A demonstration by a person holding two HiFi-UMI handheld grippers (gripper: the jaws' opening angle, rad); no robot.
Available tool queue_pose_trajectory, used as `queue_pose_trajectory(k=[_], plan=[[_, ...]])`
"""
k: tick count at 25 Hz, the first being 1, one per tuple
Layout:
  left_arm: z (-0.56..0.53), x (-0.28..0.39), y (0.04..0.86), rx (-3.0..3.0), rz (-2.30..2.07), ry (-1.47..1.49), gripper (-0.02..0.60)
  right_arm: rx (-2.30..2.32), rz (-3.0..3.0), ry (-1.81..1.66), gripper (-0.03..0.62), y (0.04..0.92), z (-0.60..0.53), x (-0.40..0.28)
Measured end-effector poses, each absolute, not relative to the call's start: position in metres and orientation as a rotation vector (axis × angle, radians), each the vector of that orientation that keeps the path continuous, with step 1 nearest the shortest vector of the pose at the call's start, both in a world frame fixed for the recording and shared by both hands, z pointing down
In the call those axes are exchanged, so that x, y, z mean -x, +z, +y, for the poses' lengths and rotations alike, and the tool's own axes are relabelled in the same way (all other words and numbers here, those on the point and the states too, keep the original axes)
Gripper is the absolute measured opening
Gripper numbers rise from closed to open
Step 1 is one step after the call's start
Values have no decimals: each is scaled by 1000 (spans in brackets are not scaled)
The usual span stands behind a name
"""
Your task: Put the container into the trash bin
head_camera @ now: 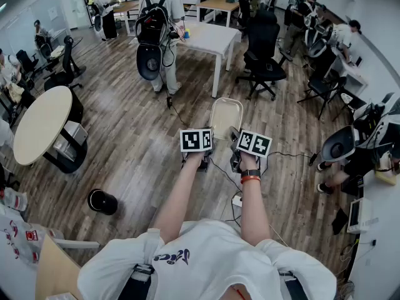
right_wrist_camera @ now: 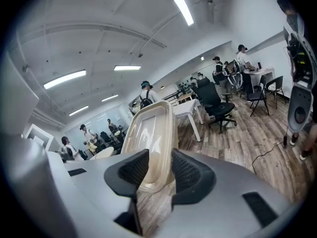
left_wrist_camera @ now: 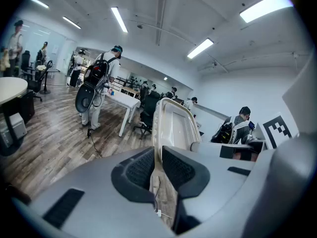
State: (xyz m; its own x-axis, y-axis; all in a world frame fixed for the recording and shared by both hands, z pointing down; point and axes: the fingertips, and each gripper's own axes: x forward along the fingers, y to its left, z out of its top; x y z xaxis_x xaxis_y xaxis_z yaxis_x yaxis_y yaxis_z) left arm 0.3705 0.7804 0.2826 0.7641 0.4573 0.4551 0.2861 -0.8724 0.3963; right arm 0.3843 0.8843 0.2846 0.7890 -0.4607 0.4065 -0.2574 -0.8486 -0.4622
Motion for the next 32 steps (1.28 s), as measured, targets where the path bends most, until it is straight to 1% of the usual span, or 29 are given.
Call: queue_pose_trajectory(k=[9,12,21,32], plan=[[818,-352,308,-2612,527,798,63,2541,580,-800,161,314,922,-369],[814,-351,310,-2608,484,802,63,2512,614,-835,161,319,917,-372],[714,-335,318,-2580,188,749,63,2453,873,-947,163,328,811,-376],[595,-313,307,-2570,53,668,63,2426,1044,-966,163,317,687,-366]])
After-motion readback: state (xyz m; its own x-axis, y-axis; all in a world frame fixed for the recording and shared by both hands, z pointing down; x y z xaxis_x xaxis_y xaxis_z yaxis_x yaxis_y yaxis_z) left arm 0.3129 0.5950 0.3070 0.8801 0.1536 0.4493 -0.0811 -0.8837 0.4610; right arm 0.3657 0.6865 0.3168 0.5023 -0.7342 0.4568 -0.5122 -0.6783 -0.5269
